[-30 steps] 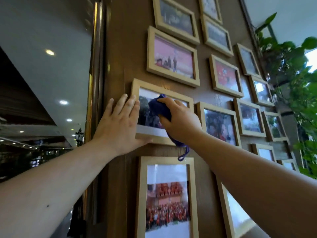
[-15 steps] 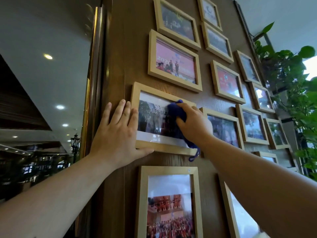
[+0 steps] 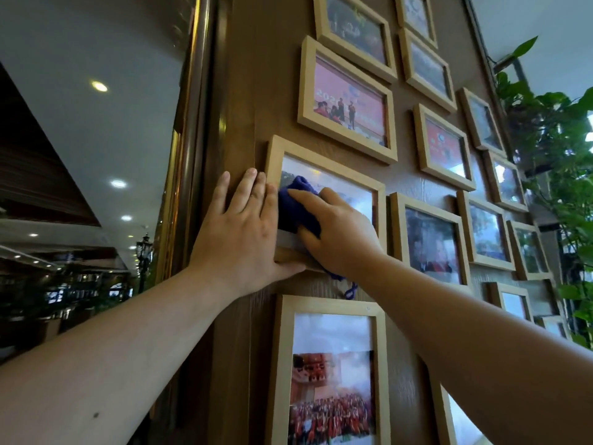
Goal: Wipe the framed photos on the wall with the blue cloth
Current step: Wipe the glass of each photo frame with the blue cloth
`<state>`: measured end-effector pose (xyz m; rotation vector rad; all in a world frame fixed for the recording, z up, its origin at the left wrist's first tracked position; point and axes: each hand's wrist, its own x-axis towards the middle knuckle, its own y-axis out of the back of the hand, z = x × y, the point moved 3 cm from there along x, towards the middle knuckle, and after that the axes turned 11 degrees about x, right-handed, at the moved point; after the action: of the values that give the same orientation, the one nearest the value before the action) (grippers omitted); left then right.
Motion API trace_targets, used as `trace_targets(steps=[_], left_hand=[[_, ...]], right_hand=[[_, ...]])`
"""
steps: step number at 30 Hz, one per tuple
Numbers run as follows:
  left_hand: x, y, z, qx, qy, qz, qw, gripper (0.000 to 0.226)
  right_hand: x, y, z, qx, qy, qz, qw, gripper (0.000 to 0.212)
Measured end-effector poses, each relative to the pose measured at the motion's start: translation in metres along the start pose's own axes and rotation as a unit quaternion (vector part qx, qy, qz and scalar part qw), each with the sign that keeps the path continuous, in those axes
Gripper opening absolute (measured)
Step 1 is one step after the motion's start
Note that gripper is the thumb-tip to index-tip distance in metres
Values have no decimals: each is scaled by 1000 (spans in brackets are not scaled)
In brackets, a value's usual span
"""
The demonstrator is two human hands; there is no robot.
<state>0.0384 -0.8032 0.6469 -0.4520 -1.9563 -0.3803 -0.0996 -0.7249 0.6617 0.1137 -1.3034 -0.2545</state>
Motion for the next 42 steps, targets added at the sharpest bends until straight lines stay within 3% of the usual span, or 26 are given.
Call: trace_targets(steps=[4,10,14,23,33,42], left_hand=[[1,-3,0,6,0,-1,1000,119],[0,-2,-1,2,-7,-11,1000,120],[1,-1,-1,0,-6,-12,1000,120],[-1,1,-1,-5,-2,-7,1000,117],[-1,1,0,-1,-15,-14,1000,116],[24,36,53,-28,-98,46,994,95]], right_hand=[[-17,18,24,-123,46,-21,991,52],[-57,41,83,-212,-126,-68,967,52],[-55,33,73,-139,-114,-79,981,52],[-19,15,-14,-84,113,-137,981,52],[-60,48,54,-162,55,-181,968,47],[-81,85,124,-150,-25,-76,985,53]])
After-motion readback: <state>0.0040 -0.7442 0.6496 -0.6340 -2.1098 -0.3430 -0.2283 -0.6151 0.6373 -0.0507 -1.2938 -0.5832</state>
